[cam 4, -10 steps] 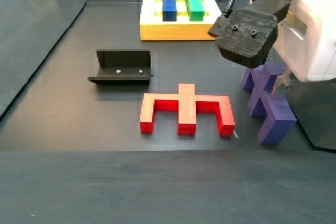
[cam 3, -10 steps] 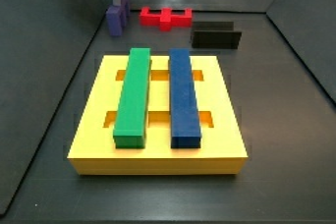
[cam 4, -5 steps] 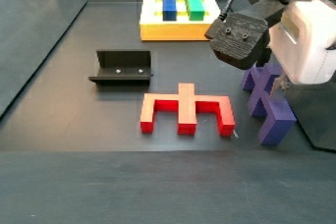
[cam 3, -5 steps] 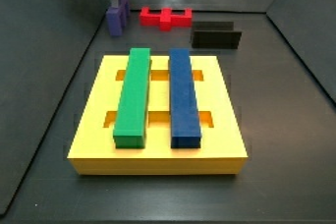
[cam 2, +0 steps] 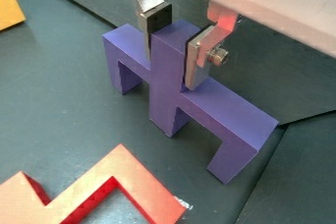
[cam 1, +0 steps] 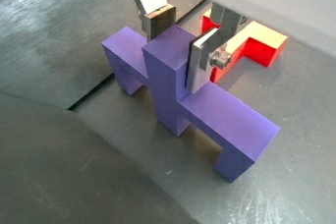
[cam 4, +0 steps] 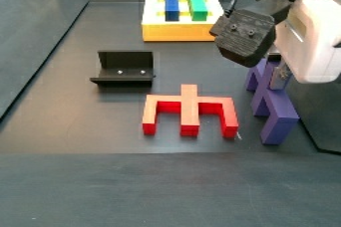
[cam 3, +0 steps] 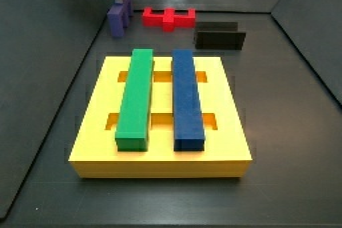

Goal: Pick up the purple object. Move up. Move to above the board. Insert the purple object.
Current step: Pick up the purple object.

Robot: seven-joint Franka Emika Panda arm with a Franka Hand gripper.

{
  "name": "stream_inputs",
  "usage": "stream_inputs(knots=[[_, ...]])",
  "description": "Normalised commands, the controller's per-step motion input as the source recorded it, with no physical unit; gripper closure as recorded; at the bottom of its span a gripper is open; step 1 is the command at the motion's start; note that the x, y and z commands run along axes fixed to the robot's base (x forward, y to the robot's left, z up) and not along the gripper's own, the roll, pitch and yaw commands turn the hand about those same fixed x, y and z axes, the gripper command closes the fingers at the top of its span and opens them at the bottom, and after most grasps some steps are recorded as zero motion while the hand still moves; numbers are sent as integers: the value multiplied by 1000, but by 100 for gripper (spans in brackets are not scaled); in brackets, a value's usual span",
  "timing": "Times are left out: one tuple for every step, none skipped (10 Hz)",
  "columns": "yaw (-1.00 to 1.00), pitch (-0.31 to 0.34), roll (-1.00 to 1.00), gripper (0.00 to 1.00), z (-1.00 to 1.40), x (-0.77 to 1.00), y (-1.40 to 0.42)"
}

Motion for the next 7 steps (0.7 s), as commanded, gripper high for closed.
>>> stream_inputs(knots=[[0, 0, 0, 100, 0, 0, 0], [0, 0, 0, 100, 0, 0, 0], [0, 0, 0, 100, 0, 0, 0], [0, 0, 0, 100, 0, 0, 0], [0, 0, 0, 100, 0, 0, 0], [0, 0, 0, 100, 0, 0, 0], [0, 0, 0, 100, 0, 0, 0]])
